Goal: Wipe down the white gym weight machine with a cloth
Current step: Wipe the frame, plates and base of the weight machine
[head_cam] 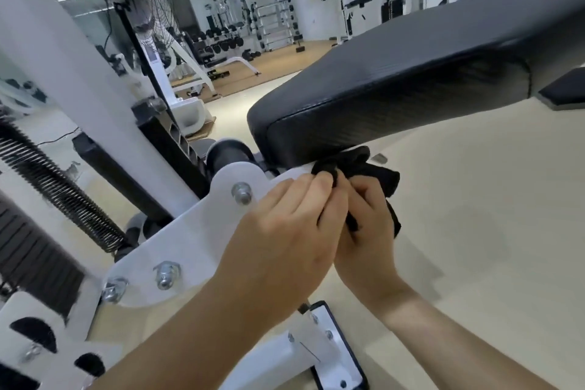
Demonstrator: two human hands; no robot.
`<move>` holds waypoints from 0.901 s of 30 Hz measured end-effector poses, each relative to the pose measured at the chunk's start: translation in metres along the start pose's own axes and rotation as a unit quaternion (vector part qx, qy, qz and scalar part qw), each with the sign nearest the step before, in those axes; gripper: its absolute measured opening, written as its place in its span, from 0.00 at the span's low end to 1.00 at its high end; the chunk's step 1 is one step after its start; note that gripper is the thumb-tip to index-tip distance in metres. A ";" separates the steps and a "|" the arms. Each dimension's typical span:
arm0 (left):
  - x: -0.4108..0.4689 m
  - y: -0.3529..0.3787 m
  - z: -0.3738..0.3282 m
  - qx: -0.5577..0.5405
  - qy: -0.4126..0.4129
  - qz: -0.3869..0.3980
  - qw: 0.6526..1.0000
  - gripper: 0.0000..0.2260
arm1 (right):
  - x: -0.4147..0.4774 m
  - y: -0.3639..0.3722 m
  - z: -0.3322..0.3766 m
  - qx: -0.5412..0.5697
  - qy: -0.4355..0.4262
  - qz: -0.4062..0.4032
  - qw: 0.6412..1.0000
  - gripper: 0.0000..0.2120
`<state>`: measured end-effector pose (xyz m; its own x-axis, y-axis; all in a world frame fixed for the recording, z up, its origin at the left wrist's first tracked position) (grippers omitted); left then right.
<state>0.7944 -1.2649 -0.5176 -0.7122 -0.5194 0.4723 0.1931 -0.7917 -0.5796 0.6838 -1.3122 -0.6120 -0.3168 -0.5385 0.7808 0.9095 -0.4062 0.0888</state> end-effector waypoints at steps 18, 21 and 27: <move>0.021 0.025 -0.030 -0.026 0.033 0.029 0.999 0.28 | 0.029 -0.033 0.024 0.136 0.185 -0.050 0.972 0.18; 0.026 0.030 -0.038 -0.021 0.018 0.063 0.998 0.25 | 0.035 -0.039 0.017 0.212 0.197 -0.055 0.956 0.15; 0.042 0.029 -0.050 0.097 0.005 0.135 0.986 0.26 | 0.040 -0.049 -0.010 0.364 0.235 -0.098 0.896 0.11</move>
<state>0.7359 -1.2937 -0.5478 -0.6231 -0.7173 0.3118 0.5013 -0.6722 -0.5448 0.6235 -1.3208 -0.5917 -0.4134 -0.8298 0.3749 0.7038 -0.0299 0.7097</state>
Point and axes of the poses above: each hand's wrist, its own x-axis towards the middle knuckle, its own y-axis out of the palm, z = x × y, the point moved 1 cm from there along x, towards the middle knuckle, and after that the axes turned 14 degrees about x, right-handed, at the moved point
